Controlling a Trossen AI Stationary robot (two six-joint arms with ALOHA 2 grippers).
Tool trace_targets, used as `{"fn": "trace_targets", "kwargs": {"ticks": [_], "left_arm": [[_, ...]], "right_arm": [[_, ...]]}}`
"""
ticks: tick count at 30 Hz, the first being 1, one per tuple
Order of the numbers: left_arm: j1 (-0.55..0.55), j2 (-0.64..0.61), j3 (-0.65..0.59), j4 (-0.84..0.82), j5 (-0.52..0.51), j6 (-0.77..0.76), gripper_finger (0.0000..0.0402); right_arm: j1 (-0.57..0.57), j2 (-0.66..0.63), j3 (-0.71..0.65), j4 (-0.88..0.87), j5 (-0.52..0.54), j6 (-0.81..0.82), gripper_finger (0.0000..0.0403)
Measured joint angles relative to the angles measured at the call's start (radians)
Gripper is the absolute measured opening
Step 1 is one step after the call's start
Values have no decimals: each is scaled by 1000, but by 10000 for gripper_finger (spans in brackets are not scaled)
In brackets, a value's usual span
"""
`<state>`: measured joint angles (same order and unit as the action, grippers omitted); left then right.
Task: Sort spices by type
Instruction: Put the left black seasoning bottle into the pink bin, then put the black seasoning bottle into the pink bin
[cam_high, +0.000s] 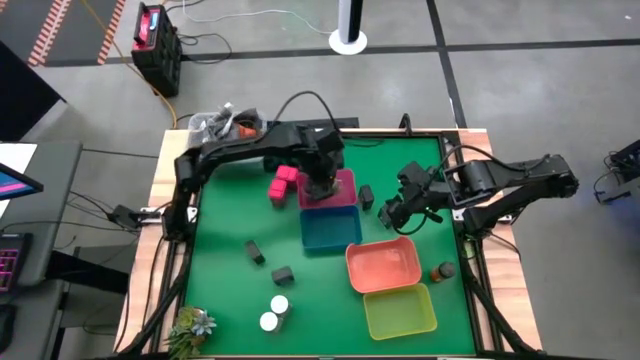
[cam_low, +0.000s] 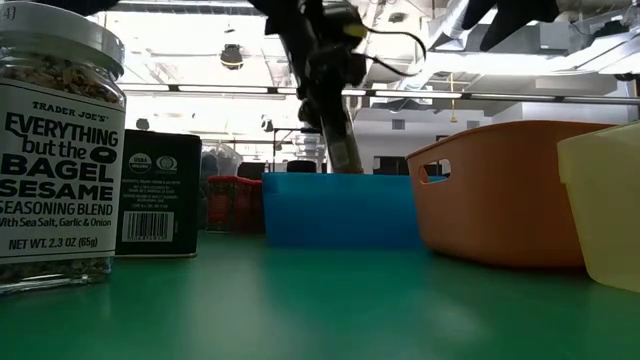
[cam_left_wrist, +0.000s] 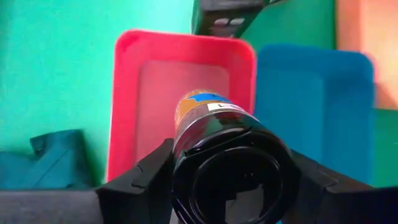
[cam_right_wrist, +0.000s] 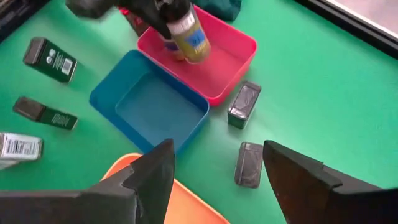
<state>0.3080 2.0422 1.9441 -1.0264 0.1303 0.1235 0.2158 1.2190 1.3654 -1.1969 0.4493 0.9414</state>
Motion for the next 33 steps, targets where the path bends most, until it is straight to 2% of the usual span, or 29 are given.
{"fn": "trace_targets", "kwargs": {"ticks": [4, 12, 21, 25, 30, 33], "left_arm": [[0, 42, 4, -24, -54, 47, 204], [0, 92, 4, -49, -82, 93, 207], [0, 89, -2, -22, -94, 85, 271], [2, 90, 24, -36, -106, 73, 282], [2, 7, 54, -28, -112, 61, 275], [2, -60, 56, -31, -115, 53, 266]], "right_arm": [[4, 0, 0, 0, 20, 22, 270], [6, 0, 0, 5, 43, 30, 270], [6, 0, 0, 6, 50, 29, 270], [6, 0, 0, 5, 50, 22, 270], [6, -1, 0, -25, 47, 22, 270], [8, -10, 0, -96, -40, 27, 270]]}}
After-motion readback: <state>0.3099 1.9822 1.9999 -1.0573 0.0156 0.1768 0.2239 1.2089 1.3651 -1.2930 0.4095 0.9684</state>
